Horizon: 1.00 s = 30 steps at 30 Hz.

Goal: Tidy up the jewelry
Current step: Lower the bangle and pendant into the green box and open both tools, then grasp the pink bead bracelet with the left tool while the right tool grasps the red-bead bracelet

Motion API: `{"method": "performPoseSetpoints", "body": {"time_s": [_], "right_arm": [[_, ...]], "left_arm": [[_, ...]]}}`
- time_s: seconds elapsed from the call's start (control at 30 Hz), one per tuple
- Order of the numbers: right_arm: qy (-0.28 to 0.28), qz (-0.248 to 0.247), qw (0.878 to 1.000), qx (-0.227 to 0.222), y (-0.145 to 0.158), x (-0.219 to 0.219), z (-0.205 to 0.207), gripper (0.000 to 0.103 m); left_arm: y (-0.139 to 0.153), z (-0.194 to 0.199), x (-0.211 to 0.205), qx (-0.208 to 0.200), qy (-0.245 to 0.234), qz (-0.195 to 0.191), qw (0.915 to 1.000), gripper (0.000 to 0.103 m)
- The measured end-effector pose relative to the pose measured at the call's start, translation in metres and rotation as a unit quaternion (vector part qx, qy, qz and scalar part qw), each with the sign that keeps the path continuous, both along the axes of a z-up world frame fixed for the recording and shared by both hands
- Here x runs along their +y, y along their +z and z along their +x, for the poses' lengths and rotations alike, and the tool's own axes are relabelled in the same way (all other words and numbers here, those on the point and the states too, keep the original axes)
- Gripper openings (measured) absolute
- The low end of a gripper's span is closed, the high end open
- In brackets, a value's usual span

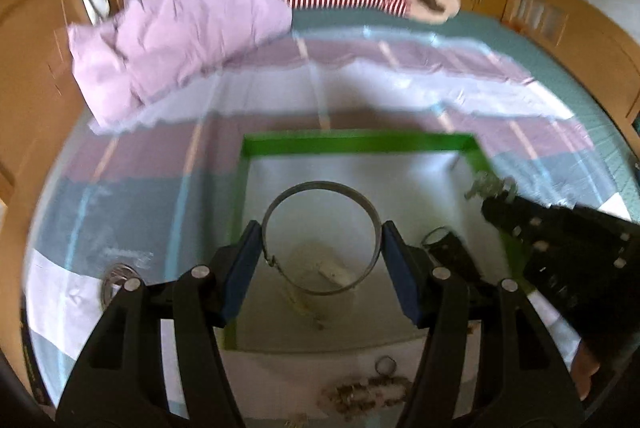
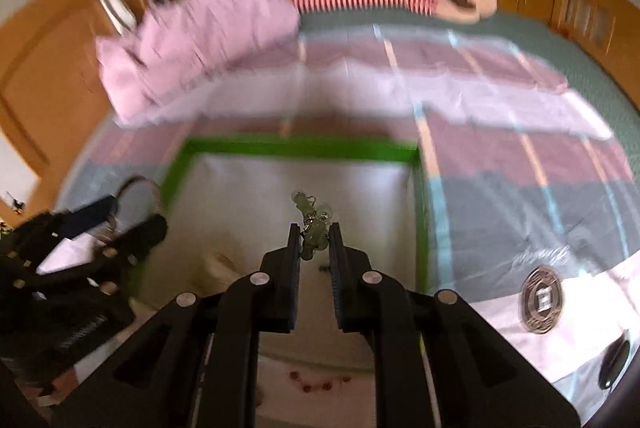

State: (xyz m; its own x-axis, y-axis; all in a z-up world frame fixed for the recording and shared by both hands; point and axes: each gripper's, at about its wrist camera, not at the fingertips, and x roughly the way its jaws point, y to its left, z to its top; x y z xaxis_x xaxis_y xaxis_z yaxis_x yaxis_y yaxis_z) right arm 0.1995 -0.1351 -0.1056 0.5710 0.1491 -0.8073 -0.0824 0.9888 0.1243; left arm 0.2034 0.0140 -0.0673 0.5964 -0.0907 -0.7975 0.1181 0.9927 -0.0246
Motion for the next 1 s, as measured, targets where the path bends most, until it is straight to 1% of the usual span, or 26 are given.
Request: {"method": "performPoseSetpoints", "body": {"time_s": [0.1,0.2,0.23,0.27,0.3,0.33,0.37,0.5,0.53,0.6,0.63,0.67,0.7,0.73,0.77,0.83,0.9,1.0], "right_arm": [[-0.005,-0.008,1.0,0.021,-0.024,0.001,0.01,0.014],[-0.004,-0.018,0.999,0.031,-0.035,0.002,0.015,0.015],[-0.004,-0.019,0.999,0.031,-0.036,0.002,0.016,0.021],[-0.003,-0.017,0.999,0.03,-0.036,0.002,0.016,0.031],[-0.002,-0.012,1.0,0.027,-0.034,0.001,0.014,0.036],[-0.004,-0.007,1.0,0.021,-0.029,-0.002,0.01,0.045],[-0.006,0.0,1.0,0.013,-0.022,-0.007,0.004,0.047],[0.003,0.049,0.998,-0.035,0.014,-0.029,-0.045,0.047],[0.006,0.052,0.998,-0.04,0.019,-0.032,-0.056,0.047],[0.02,0.058,0.997,-0.036,0.02,-0.042,-0.087,0.047],[0.026,0.061,0.997,-0.03,0.017,-0.044,-0.095,0.043],[0.034,0.058,0.998,-0.017,0.008,-0.045,-0.105,0.035],[0.038,0.046,0.998,-0.003,-0.001,-0.043,-0.11,0.034],[0.04,0.027,0.999,0.012,-0.015,-0.04,-0.113,0.033],[0.036,0.019,0.999,0.02,-0.024,-0.038,-0.112,0.033],[0.017,0.013,0.998,0.054,-0.048,-0.032,-0.105,0.033],[0.002,0.01,0.998,0.069,-0.064,-0.027,-0.1,0.033],[-0.017,0.004,0.996,0.083,-0.08,-0.015,-0.091,0.033]], "left_arm": [[-0.022,0.013,-0.001,0.024,0.002,0.002,0.9997,0.061],[-0.037,0.021,0.001,0.038,0.001,0.003,0.9993,0.061],[-0.04,0.023,0.002,0.044,0.003,0.001,0.999,0.061],[-0.042,0.024,0.004,0.047,0.006,0.0,0.9989,0.061],[-0.043,0.026,0.007,0.049,0.012,-0.005,0.9987,0.062],[-0.042,0.025,0.008,0.049,0.014,-0.01,0.9986,0.064],[-0.038,0.023,0.01,0.047,0.017,-0.015,0.9987,0.067],[-0.007,-0.01,0.018,0.004,0.019,-0.024,0.9995,0.07],[0.002,-0.027,0.022,-0.009,0.021,-0.025,0.9994,0.07],[0.007,-0.053,0.028,-0.017,0.026,-0.026,0.9992,0.07],[0.005,-0.069,0.031,-0.016,0.027,-0.029,0.9991,0.07],[0.001,-0.079,0.034,-0.011,0.027,-0.034,0.999,0.07],[-0.005,-0.088,0.036,-0.003,0.028,-0.039,0.9988,0.07],[-0.013,-0.098,0.038,0.009,0.033,-0.041,0.9986,0.07],[-0.02,-0.105,0.039,0.016,0.036,-0.041,0.9984,0.07],[-0.034,-0.116,0.039,0.032,0.037,-0.049,0.9976,0.07],[-0.042,-0.125,0.039,0.043,0.039,-0.053,0.9969,0.07],[-0.052,-0.131,0.036,0.056,0.039,-0.048,0.9965,0.07]]}}
